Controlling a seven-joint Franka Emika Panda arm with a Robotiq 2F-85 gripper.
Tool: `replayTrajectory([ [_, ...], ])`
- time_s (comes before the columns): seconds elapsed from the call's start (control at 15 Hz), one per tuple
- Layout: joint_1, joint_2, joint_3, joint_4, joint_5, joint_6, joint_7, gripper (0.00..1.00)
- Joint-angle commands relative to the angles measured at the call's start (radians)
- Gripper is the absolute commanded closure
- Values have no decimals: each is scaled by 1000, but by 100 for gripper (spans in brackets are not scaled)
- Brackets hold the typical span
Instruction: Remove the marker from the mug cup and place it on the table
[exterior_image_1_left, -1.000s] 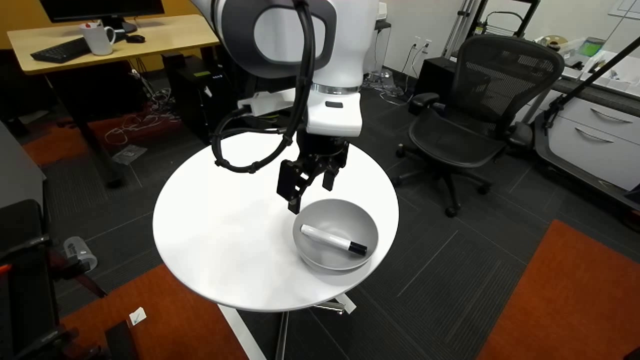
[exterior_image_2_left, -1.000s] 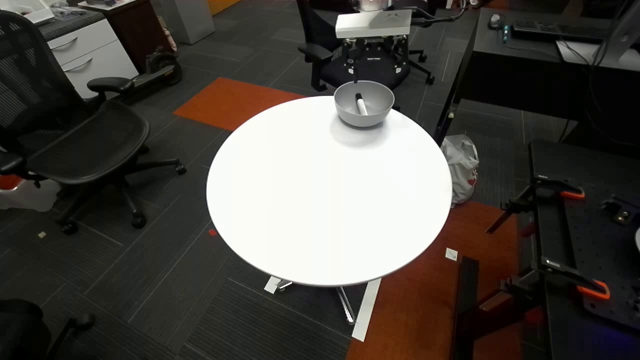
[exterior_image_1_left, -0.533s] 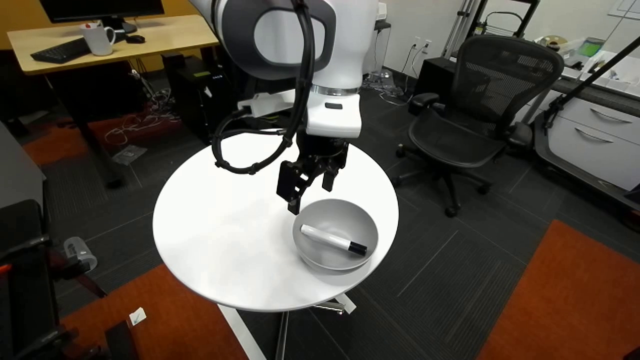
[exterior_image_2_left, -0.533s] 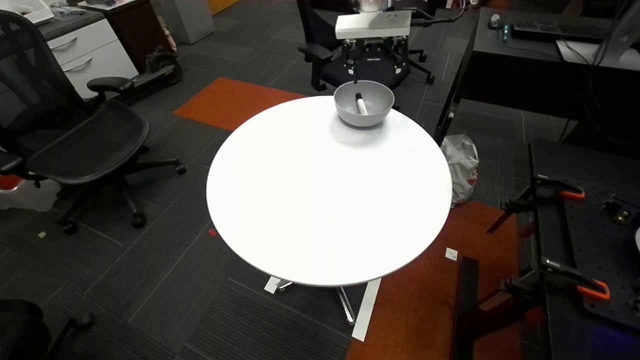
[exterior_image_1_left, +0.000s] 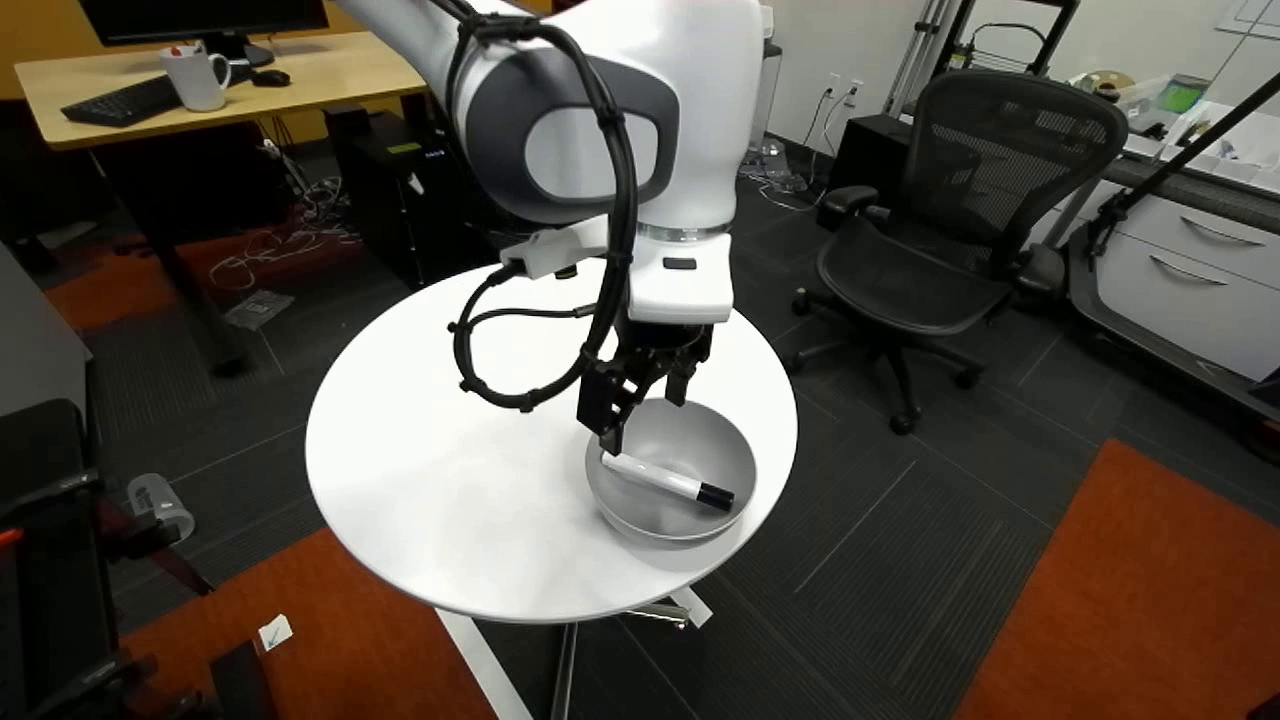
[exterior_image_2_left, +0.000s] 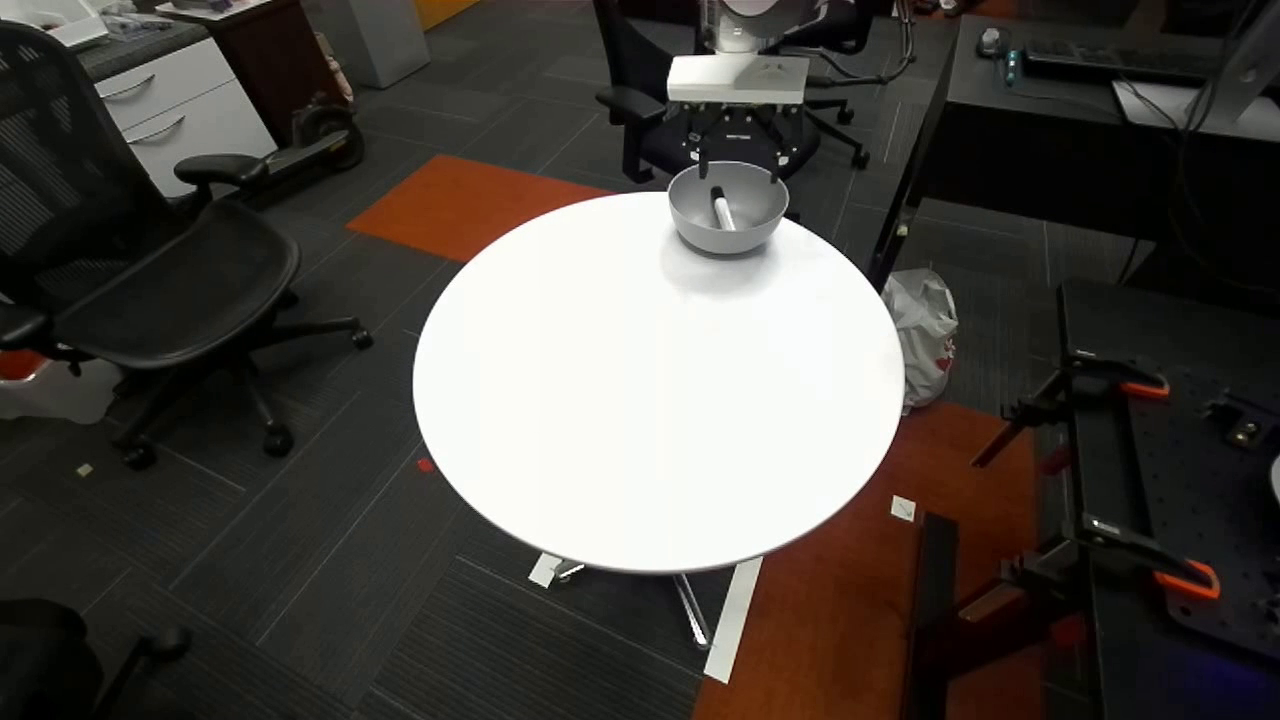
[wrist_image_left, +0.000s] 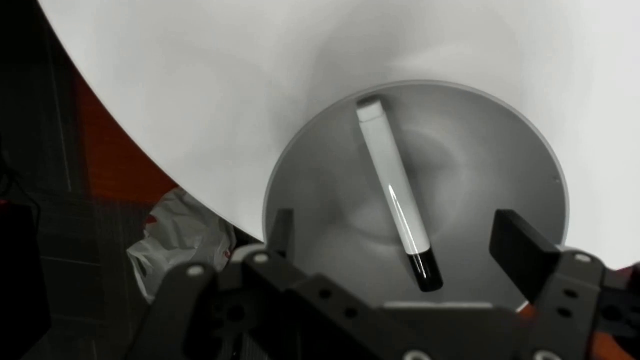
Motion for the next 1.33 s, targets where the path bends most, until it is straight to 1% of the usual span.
replayTrajectory([
  [0.0,-12,54,-4,49,33,21,-5,0],
  [0.2,-23,90,-2,82,49,13,-10,0],
  [0.8,-13,184,-18,158,49,12,17,0],
  [1.27,-20,234,-25,201,55,7,21,0],
])
